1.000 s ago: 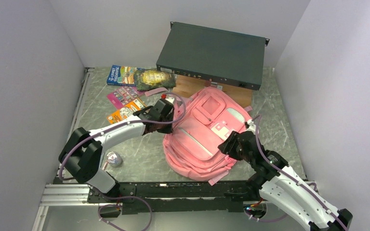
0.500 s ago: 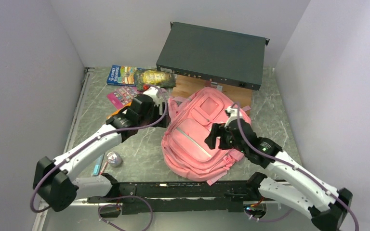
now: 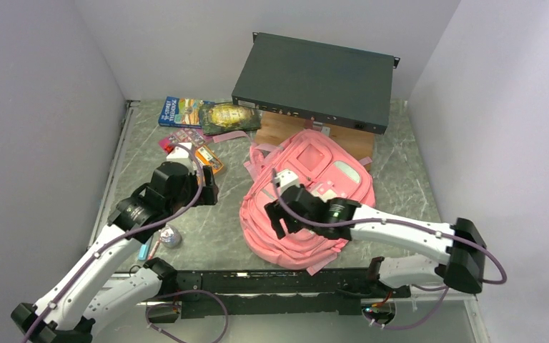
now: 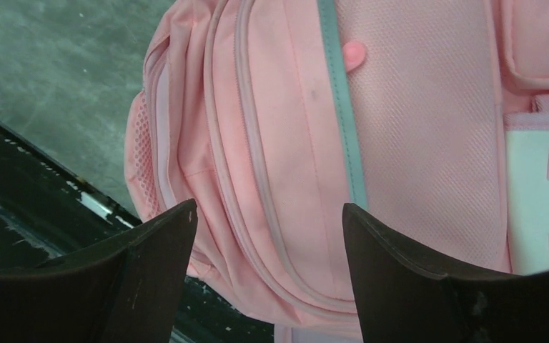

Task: Pack the student bag
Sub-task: Pick up the stationery from the center of the board.

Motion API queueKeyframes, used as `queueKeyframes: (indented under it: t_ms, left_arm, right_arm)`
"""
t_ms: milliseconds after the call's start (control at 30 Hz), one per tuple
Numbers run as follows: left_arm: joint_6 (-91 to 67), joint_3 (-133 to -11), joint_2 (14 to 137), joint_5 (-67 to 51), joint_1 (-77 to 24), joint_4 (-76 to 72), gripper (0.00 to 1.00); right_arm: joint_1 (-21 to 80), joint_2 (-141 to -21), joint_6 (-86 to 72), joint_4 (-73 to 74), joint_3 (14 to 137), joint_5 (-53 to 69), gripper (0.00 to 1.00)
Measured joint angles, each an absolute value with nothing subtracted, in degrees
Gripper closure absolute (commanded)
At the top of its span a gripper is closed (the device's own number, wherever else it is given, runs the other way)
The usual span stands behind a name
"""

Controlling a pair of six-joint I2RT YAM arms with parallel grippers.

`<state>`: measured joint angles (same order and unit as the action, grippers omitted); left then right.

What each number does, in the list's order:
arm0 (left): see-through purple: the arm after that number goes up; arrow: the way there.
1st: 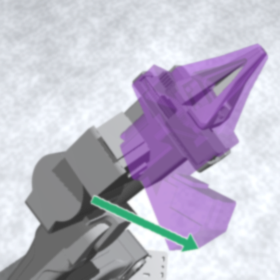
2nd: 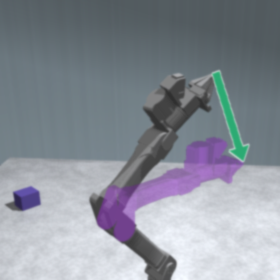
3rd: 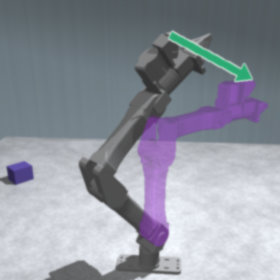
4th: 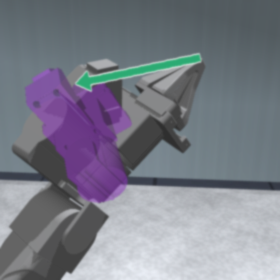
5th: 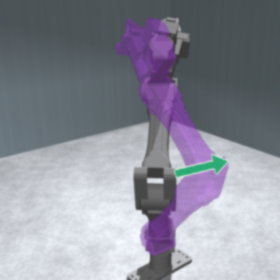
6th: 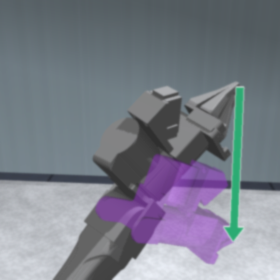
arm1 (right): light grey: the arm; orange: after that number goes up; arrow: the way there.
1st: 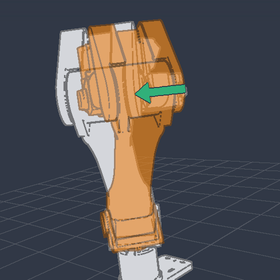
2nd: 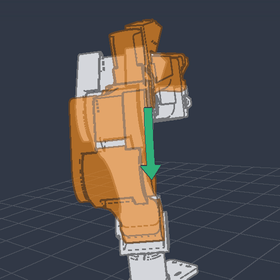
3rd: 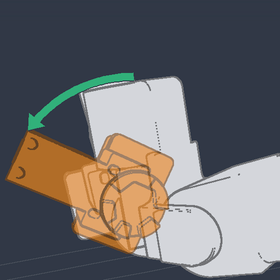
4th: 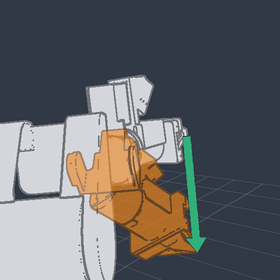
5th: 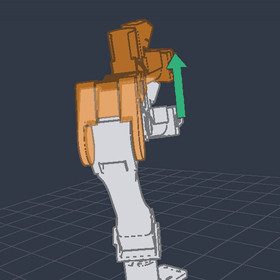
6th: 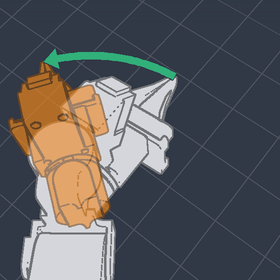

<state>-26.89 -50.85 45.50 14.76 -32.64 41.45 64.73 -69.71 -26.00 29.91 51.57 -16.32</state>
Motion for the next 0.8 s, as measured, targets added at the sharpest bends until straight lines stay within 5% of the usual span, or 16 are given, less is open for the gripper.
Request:
queueKeyframes:
  t_ms: [400,800]
  left_arm:
    - [-33.0,-48.2,39.2,19.4,-32.6,47.0,0.00]
    - [-43.2,-45.6,43.1,21.3,-32.6,51.3,0.00]
  right_arm:
    - [70.3,-83.7,-24.5,36.4,55.9,-29.6,0.32]
    - [70.9,-84.6,-25.7,36.6,56.4,-32.1,0.68]
